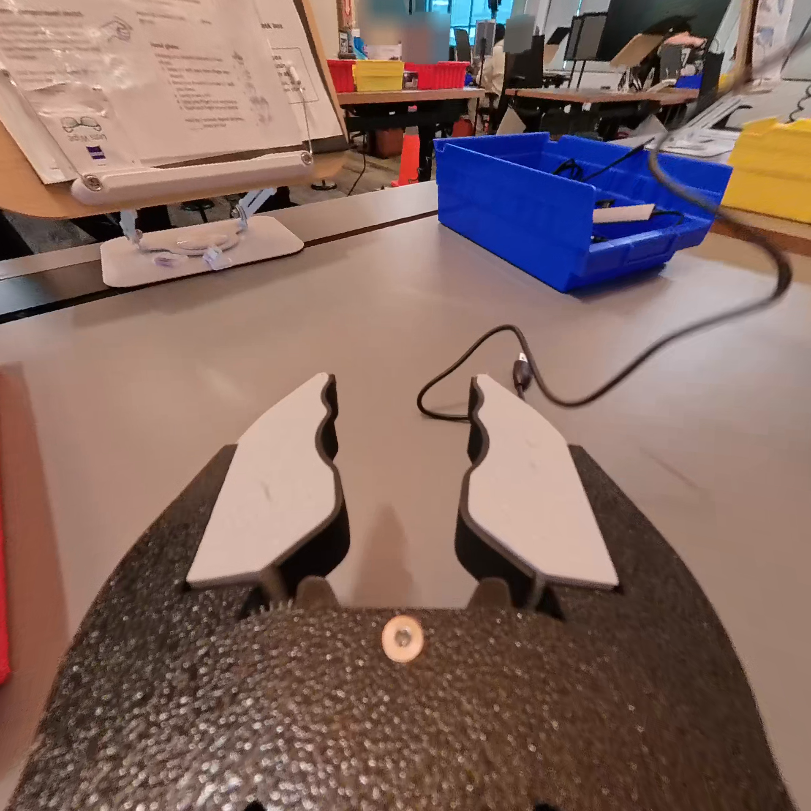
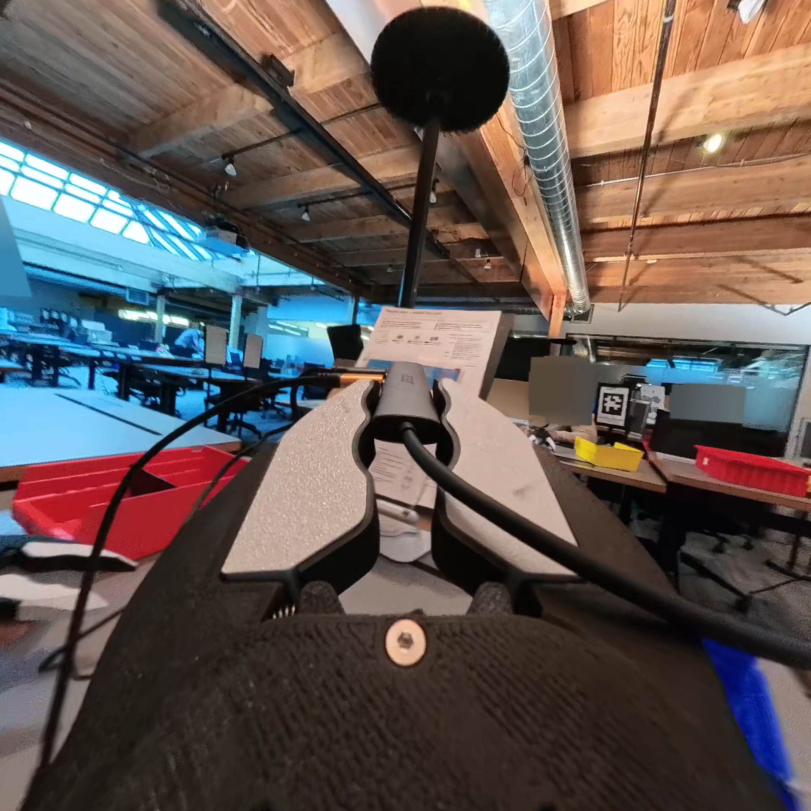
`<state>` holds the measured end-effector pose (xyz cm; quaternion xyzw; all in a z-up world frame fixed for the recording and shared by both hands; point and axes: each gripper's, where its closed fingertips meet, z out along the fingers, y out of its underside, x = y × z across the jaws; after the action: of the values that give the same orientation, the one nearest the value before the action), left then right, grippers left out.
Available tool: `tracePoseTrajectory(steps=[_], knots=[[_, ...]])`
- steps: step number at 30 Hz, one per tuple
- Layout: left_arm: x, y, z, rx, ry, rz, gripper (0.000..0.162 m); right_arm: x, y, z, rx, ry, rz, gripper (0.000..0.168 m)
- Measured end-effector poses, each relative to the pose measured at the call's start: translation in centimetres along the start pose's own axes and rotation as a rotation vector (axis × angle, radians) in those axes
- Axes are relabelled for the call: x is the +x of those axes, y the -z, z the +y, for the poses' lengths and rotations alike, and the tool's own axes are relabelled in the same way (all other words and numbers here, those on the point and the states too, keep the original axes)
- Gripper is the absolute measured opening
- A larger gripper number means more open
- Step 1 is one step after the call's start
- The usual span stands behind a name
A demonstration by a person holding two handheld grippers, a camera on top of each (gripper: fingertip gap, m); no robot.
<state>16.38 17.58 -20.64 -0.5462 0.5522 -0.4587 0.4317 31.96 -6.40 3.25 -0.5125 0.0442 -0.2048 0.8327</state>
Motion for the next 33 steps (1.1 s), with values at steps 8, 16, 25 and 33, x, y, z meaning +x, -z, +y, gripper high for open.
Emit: tracePoseTrajectory(steps=[8, 16, 25, 33], knots=[[0.0, 0.5, -0.5, 0.043, 0.042, 0.039, 0.048, 10.6, -4.3, -5.8, 0.023, 0.071, 0.2, 0.024], [-0.7, 2.4, -2.2, 0.209, 0.089, 0.031, 0.033, 16.1, -9.1, -14.9, 0.025, 0.223, 0.272, 0.024], [1.0, 1.4, -1.3, 0.121, -0.052, 0.034, 0.035, 18.0, -14.6, -23.7, 0.029, 0.18, 0.256, 0.024], [1.1, 1.3, -1.2, 0.117, -0.054, 0.049, 0.035, 22.1, -17.6, -28.3, -0.062, 0.36, 0.377, 0.024]])
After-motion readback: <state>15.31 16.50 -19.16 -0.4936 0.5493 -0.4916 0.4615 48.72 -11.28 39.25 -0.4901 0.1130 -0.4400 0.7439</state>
